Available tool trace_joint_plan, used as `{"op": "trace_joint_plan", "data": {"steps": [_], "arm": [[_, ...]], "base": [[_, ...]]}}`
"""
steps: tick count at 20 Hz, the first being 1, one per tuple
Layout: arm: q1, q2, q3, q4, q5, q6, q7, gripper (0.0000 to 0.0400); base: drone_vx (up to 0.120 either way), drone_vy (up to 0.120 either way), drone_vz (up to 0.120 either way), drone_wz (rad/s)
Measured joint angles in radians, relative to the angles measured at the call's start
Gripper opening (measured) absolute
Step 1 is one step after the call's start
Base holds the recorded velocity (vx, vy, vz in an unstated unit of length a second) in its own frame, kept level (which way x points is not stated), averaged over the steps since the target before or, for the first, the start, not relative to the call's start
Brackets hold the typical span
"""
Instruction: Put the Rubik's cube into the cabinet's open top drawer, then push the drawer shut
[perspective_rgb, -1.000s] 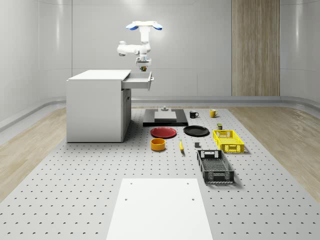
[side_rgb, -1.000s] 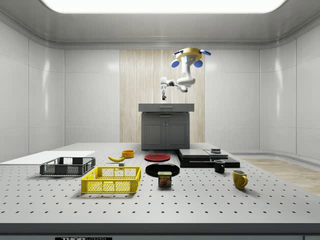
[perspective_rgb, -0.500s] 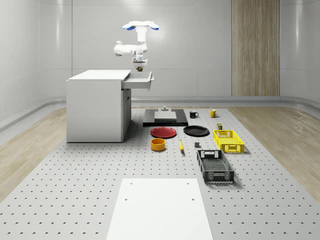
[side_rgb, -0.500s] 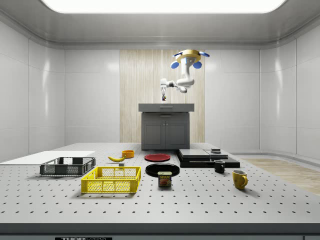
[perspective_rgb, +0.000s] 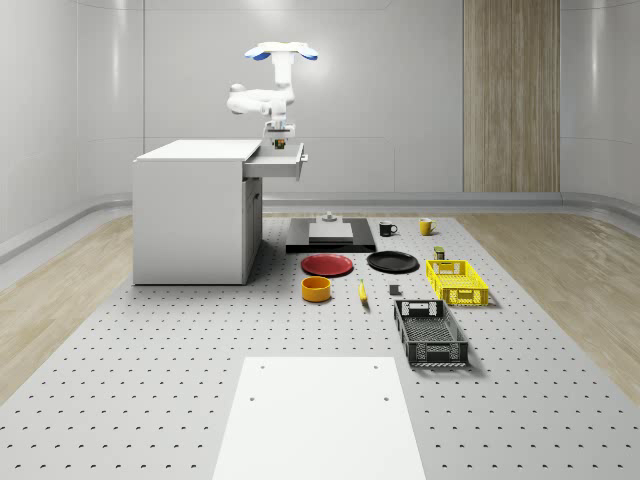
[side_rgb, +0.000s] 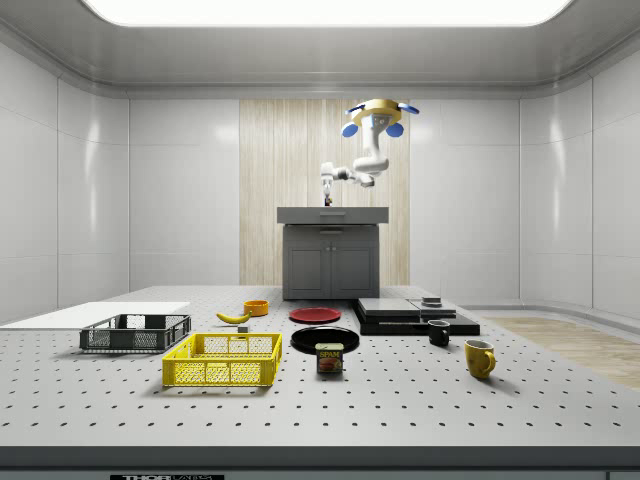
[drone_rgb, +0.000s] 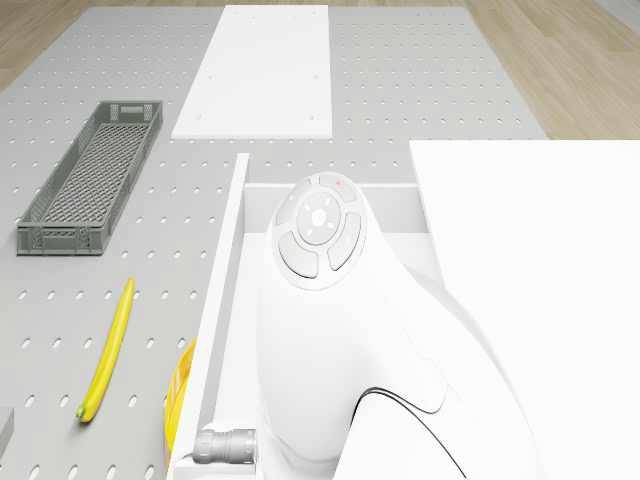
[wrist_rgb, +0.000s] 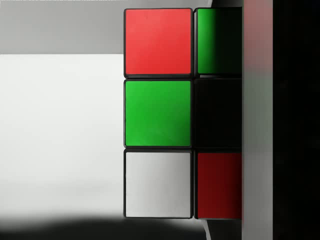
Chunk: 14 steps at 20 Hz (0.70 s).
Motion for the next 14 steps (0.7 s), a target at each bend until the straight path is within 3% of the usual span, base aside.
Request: {"op": "trace_joint_plan", "data": {"steps": [14], "arm": [[-0.035,0.024,-0.163,0.051,-0.156,0.046,0.004,0.0325]], "base": [[0.0,0.0,0.0,0.0]]}}
